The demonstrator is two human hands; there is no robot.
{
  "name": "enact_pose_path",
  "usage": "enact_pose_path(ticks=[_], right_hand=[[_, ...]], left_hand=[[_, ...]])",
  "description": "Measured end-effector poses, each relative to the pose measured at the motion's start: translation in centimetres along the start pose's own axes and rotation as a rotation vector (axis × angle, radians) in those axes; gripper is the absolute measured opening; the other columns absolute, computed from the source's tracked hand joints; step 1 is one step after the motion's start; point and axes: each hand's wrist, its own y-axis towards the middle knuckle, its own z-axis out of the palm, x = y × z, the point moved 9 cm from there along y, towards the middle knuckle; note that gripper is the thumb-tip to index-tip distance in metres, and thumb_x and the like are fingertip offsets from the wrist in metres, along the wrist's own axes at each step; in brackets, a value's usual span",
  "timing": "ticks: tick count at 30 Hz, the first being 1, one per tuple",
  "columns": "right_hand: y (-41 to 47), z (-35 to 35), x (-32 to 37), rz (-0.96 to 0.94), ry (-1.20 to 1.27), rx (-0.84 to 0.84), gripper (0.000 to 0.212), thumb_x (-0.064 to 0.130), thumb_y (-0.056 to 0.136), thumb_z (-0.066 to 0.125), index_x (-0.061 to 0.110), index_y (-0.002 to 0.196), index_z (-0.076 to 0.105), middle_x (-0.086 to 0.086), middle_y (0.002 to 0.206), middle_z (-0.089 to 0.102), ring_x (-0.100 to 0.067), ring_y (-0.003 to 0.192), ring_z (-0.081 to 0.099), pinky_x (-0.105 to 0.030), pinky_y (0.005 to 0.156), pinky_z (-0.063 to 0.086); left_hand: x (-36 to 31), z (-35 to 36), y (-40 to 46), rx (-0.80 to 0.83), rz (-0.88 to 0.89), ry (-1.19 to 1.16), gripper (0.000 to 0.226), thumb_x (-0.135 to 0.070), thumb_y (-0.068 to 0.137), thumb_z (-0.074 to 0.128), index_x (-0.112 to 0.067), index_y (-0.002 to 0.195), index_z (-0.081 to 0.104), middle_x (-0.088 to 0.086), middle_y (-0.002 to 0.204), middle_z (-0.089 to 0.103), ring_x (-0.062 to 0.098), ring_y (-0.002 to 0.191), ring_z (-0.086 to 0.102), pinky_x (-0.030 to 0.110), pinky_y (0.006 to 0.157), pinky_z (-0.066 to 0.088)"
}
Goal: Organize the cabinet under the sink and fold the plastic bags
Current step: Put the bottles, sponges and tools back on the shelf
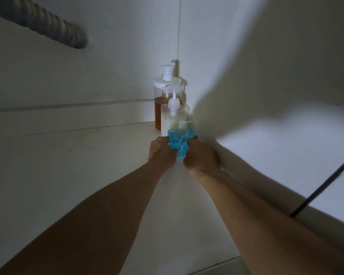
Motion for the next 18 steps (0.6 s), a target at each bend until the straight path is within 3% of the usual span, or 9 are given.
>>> enact_pose_path(ticks=[3, 6, 9, 12, 16, 18], right_hand=[[-0.3, -0.1, 0.1, 0.003, 0.041, 0.022, 0.033, 0.010, 0.092, 0.042, 0.010, 0.123, 0.053, -0.007, 0.118, 0.064, -0.027, 0.110, 0.062, -0.037, 0.084, 0.051], [-0.9, -0.5, -0.1, 0.009, 0.073, 0.050, 0.035, 0.008, 0.094, 0.041, 0.010, 0.127, 0.052, -0.007, 0.123, 0.063, -0.027, 0.115, 0.060, -0.036, 0.089, 0.050], [-2.1, -1.4, -0.6, 0.030, 0.099, 0.065, 0.040, 0.007, 0.096, 0.042, 0.011, 0.135, 0.050, -0.006, 0.132, 0.059, -0.024, 0.123, 0.055, -0.032, 0.096, 0.046], [-3.7, -2.5, -0.9, 0.034, 0.124, 0.081, 0.043, 0.007, 0.095, 0.047, 0.010, 0.138, 0.047, -0.007, 0.136, 0.056, -0.024, 0.125, 0.053, -0.030, 0.099, 0.044], [-7.0, -4.2, -1.1, 0.018, 0.149, 0.123, 0.040, 0.006, 0.093, 0.051, 0.010, 0.133, 0.052, -0.009, 0.131, 0.057, -0.026, 0.122, 0.055, -0.029, 0.098, 0.045], [-8.7, -4.9, -1.1, 0.001, 0.149, 0.163, 0.030, 0.003, 0.090, 0.052, 0.008, 0.118, 0.060, -0.010, 0.117, 0.062, -0.028, 0.114, 0.060, -0.028, 0.089, 0.050]], left_hand=[[-0.3, -0.4, -0.3, 0.001, -0.013, 0.041, 0.037, -0.019, 0.091, 0.066, -0.009, 0.125, 0.058, 0.007, 0.118, 0.063, 0.014, 0.089, 0.056, 0.017, 0.076, 0.045], [-0.2, -1.4, -1.1, 0.015, -0.039, 0.091, 0.050, -0.024, 0.087, 0.070, -0.007, 0.131, 0.053, 0.008, 0.126, 0.056, 0.019, 0.105, 0.056, 0.022, 0.083, 0.044], [-0.6, -2.5, -2.4, 0.048, -0.011, 0.152, 0.050, -0.029, 0.087, 0.070, -0.006, 0.128, 0.054, 0.007, 0.119, 0.054, 0.020, 0.106, 0.055, 0.022, 0.084, 0.041], [-0.4, -3.4, -4.2, 0.092, -0.018, 0.185, 0.052, -0.032, 0.086, 0.070, -0.012, 0.131, 0.053, 0.004, 0.128, 0.053, 0.019, 0.113, 0.054, 0.023, 0.091, 0.043], [-0.1, -4.5, -7.7, 0.148, -0.004, 0.228, 0.052, -0.033, 0.086, 0.071, -0.015, 0.132, 0.053, 0.001, 0.133, 0.053, 0.018, 0.121, 0.051, 0.033, 0.105, 0.043], [-0.5, -5.4, -9.8, 0.139, 0.010, 0.240, 0.050, -0.032, 0.087, 0.070, -0.016, 0.131, 0.054, 0.001, 0.133, 0.054, 0.018, 0.121, 0.052, 0.034, 0.105, 0.044]])
